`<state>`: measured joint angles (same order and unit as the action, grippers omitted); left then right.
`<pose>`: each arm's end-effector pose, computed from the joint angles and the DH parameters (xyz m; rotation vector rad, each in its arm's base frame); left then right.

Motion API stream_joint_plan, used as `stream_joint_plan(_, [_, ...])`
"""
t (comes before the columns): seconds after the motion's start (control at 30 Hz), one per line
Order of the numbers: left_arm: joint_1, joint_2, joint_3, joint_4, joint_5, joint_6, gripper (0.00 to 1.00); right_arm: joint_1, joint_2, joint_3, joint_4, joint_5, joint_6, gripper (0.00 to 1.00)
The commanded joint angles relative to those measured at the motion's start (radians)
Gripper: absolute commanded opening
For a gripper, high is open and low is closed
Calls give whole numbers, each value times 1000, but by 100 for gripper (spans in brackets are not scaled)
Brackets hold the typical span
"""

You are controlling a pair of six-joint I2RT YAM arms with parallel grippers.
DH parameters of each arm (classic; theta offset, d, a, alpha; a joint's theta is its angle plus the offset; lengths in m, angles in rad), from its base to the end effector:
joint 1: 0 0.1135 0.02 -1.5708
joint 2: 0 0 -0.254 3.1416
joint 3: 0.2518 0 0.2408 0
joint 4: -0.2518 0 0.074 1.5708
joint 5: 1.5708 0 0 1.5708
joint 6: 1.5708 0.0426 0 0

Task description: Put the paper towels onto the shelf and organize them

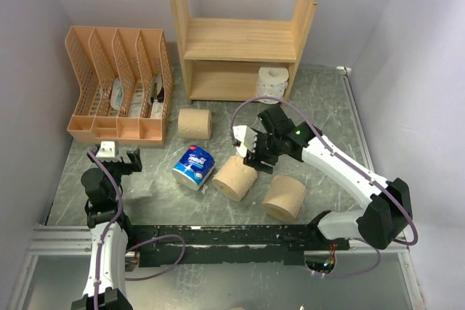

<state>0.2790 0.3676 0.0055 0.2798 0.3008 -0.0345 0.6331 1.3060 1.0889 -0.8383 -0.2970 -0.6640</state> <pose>0.1348 0.0255 0.1688 -0.0298 1.6495 -0.0623 0.1948 0.1584 0.2672 -1.6510 2.0087 0.3781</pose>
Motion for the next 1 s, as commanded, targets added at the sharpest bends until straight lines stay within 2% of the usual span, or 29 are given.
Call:
stream_joint_plan(0.0, [12,-1,-74,18,29,2,100,26,-13,-36,50,122,-50,65])
stream_joint_plan(0.23, [13,-1,-73,18,28,2,100,58,22,-63,108,181,-59,66])
stream_joint_plan(0.37, [12,-1,-74,17,29,2,100,75,41,-52,117,224,-67,80])
stream_joint_plan(0.5, [12,-3,-73,16,29,2,100,85,57,-44,122,234,-67,86])
stream_joint_plan(0.53, [13,-3,-73,15,29,2,100,86,59,-44,129,235,-65,99])
stream_joint_plan(0.63, [13,-4,-74,16,30,2,100,92,70,-46,139,232,-63,100])
stream_joint_plan(0.77, [13,-3,-73,16,30,2,100,101,88,-35,144,230,-64,93])
stream_joint_plan(0.83, [13,-3,-75,16,29,2,100,105,100,-30,148,234,-67,86])
stream_joint_plan(0.9, [13,-4,-73,16,30,3,100,109,109,-29,152,239,-73,74])
stream_joint_plan(0.97, [12,-3,-74,16,30,2,100,118,119,-38,159,246,-83,54])
